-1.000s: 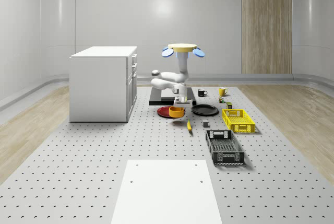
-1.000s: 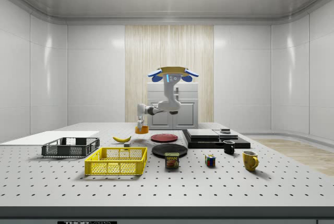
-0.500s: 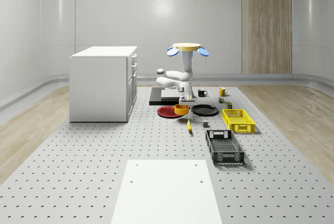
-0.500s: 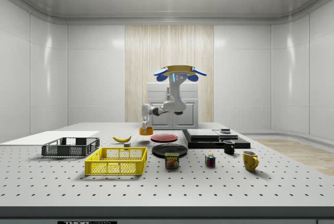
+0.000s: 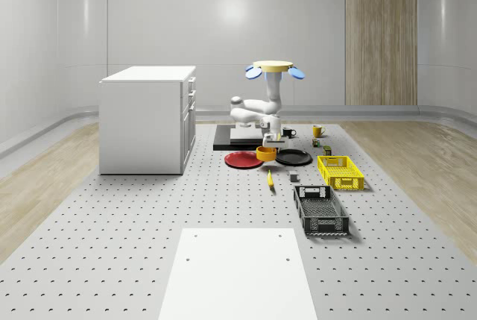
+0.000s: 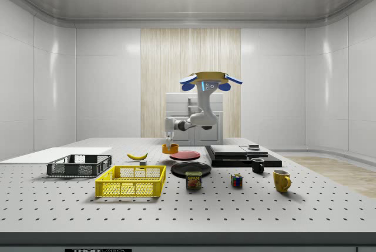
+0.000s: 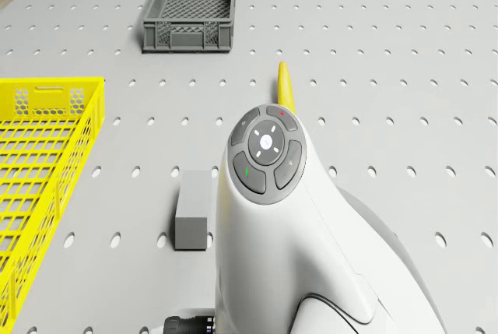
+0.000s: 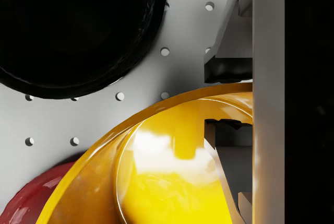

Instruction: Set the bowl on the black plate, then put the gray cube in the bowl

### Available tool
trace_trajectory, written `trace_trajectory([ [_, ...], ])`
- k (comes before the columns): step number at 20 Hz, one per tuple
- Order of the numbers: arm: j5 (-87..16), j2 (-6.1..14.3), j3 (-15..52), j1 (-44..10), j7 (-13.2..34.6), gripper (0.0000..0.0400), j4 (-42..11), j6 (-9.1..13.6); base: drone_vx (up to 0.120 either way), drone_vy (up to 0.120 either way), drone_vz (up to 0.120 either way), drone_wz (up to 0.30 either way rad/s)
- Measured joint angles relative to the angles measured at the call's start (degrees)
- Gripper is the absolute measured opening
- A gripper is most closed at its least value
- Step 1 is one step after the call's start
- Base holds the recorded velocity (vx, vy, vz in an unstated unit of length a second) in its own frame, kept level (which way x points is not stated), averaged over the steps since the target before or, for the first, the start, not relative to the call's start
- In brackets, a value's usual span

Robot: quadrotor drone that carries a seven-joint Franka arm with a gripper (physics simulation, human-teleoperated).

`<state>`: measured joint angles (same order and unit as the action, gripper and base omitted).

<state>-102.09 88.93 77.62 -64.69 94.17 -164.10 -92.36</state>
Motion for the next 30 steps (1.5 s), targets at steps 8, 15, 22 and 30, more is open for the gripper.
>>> trace_trajectory([
  [8, 0.09, 0.22, 0.03, -0.05, 0.04, 0.01, 0.01, -0.2, -0.12, 0.12, 0.0, 0.0],
  [15, 0.15, 0.38, 0.05, -0.09, 0.07, 0.01, 0.02, -0.36, -0.12, 0.12, 0.0, 0.0],
  [22, 0.21, 0.53, 0.07, -0.12, 0.09, 0.01, 0.02, -0.49, -0.103, 0.12, 0.0, 0.0],
  [30, 0.27, 0.67, 0.09, -0.15, 0.11, 0.01, 0.03, -0.63, 0.0, 0.12, -0.055, 0.0],
])
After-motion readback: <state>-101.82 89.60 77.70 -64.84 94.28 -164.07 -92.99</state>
